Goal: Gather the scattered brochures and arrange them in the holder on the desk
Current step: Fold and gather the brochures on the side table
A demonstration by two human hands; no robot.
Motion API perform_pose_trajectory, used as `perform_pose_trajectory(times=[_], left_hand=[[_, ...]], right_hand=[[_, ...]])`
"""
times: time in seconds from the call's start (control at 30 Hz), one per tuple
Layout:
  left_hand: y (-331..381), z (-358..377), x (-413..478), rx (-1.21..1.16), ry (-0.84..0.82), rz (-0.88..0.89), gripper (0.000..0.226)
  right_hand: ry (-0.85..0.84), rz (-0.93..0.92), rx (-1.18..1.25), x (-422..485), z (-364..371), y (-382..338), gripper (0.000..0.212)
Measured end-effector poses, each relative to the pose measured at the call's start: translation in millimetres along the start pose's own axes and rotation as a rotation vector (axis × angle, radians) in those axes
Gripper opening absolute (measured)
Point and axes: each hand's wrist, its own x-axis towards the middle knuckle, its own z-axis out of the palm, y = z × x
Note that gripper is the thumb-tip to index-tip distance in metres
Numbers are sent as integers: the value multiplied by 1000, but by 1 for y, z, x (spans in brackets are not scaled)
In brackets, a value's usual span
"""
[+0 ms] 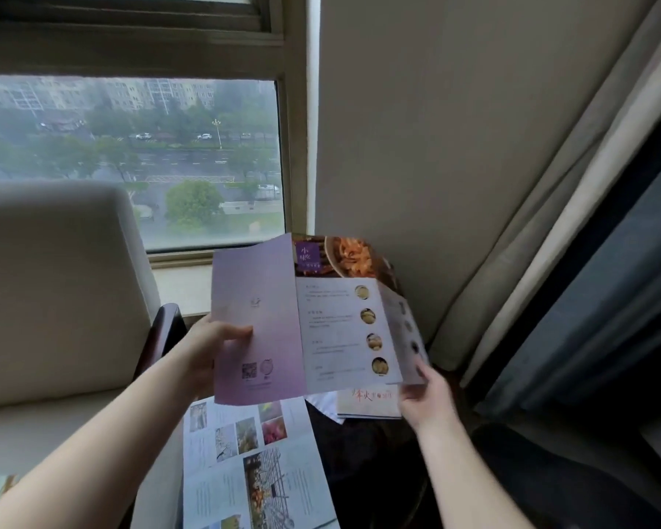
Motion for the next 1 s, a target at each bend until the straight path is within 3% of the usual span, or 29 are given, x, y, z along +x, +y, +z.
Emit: perform_pose_trajectory(times=[0.2,0.43,0.57,0.67,0.7,0.77,0.83,0.9,0.97,1.0], left_hand=[[-18,-1,-2,52,60,58,33],[-31,30,-4,4,33,86,24],[-36,40,-7,-65,-12,65,17],[-40,47,-10,-103,-35,91,17],[-40,48,-12,-111,-33,110,16],[-39,46,-14,-104,-25,146,14],[-35,39,-18,-71,-26,170,10],[-31,30,-20,-56,-45,182,9],[-28,24,-23,-49,-74,197,9],[-27,24,-24,-39,-87,204,10]], right_hand=[[-149,-162,-58,-39,3,-52,17],[-338,-330,-233,-84,28,-40,46],[-354,-624,-544,-104,50,-7,28],[-436,-1009,-1114,-110,55,24,35],[-387,-1120,-1203,-107,53,30,35],[-143,-1221,-1113,-97,45,26,34],[184,-1086,-964,-82,32,10,32],[430,-801,-1064,-72,21,-4,53],[455,-626,-1225,-65,10,-9,80],[350,-574,-1188,-64,10,-10,76]])
